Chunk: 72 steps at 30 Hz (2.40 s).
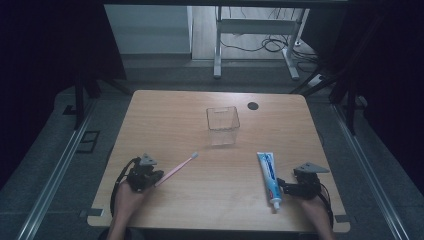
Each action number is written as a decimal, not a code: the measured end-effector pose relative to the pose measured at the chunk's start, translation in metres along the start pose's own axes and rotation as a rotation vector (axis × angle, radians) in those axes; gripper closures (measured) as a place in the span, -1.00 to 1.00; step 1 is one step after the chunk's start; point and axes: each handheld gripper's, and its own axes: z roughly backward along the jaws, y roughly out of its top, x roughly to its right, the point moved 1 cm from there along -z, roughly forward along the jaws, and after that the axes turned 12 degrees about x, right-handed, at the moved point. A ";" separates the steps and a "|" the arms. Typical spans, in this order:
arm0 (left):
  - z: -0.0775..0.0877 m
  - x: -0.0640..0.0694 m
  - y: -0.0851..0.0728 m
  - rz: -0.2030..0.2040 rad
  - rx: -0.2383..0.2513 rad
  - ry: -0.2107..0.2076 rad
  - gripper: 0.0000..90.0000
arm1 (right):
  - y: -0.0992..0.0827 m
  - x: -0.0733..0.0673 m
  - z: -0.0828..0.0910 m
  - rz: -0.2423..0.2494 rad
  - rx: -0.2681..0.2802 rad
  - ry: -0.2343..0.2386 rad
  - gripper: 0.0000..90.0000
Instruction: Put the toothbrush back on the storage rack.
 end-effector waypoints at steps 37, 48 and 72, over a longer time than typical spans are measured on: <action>-0.003 0.022 0.030 0.030 -0.105 -0.077 0.31 | 0.000 0.000 0.000 -0.001 0.000 0.000 -0.55; -0.018 0.026 0.048 0.035 -0.189 -0.093 0.28 | 0.000 0.000 0.000 -0.001 -0.002 -0.001 -0.55; -0.064 0.035 0.082 -0.024 -0.429 -0.043 0.57 | 0.000 0.000 0.000 -0.002 -0.001 0.000 -0.55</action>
